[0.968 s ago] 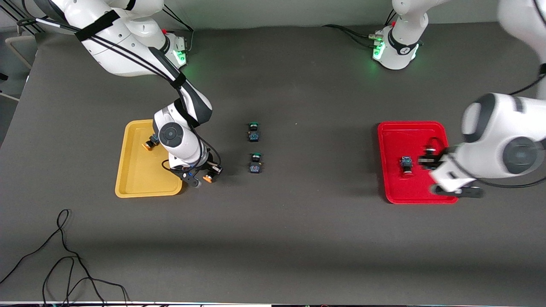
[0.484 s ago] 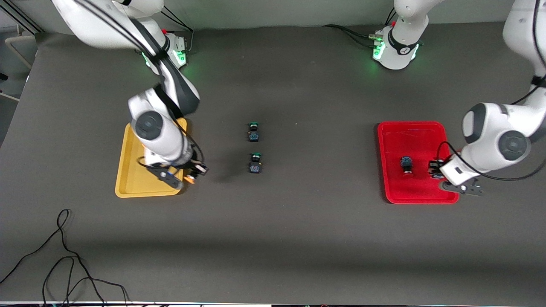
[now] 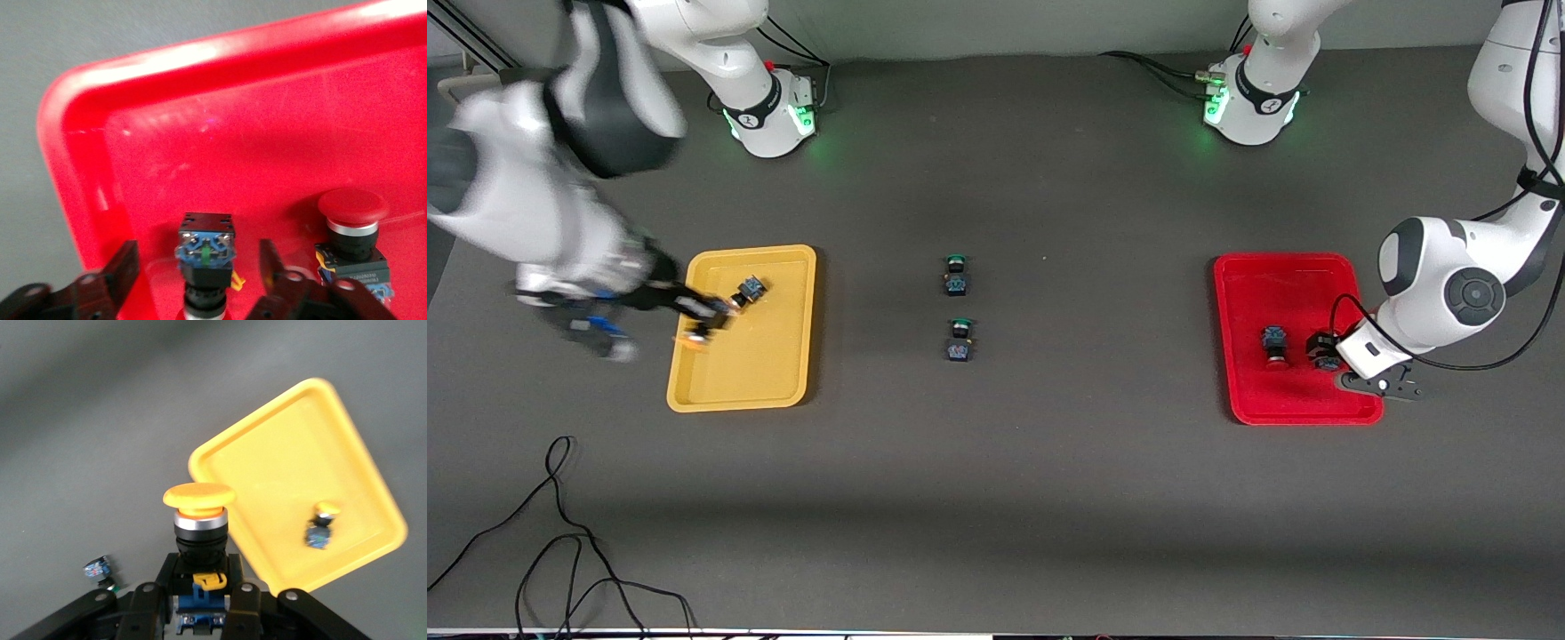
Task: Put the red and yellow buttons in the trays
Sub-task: 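Carry the orange button to the yellow tray while the left gripper returns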
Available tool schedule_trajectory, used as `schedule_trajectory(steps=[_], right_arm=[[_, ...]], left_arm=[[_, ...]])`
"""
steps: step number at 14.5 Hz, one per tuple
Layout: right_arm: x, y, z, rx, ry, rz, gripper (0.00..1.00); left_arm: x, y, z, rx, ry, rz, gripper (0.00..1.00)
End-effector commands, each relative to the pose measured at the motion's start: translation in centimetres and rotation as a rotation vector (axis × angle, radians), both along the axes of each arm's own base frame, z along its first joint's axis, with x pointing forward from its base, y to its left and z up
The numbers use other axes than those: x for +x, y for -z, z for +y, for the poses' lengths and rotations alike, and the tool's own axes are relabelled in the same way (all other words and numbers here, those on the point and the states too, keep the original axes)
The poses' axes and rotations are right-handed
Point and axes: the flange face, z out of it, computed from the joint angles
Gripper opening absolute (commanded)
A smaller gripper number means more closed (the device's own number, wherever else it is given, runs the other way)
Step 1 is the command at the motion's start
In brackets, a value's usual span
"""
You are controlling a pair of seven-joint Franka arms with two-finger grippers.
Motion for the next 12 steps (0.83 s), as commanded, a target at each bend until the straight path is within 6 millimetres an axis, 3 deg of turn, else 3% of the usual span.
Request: schedule_trajectory(steps=[1, 4, 7, 9, 12], right_arm=[[-1.2, 1.7, -1.6, 0.029, -0.008, 0.027, 0.09], [-2.1, 7.2, -4.2, 0.023, -0.022, 0.011, 0.09], [-3.7, 13.9, -4.9, 0.005, -0.021, -0.021, 0.09], [-3.6, 19.0, -5.2, -0.013, -0.024, -0.006, 0.09], [-3.5, 24.7, -5.3, -0.038, -0.018, 0.005, 0.10]], left_arm=[[1.9, -7.4, -0.8, 0.082, 0.024, 0.046, 1.00], [3.7, -15.2, -2.2, 0.098, -0.003, 0.110, 1.00], [4.0, -22.6, -2.8, 0.045, -0.052, 0.179, 1.00], [3.6, -26.3, -3.1, 0.035, -0.054, 0.200, 1.00], [2.3, -30.2, -3.7, -0.003, -0.068, 0.174, 1.00]])
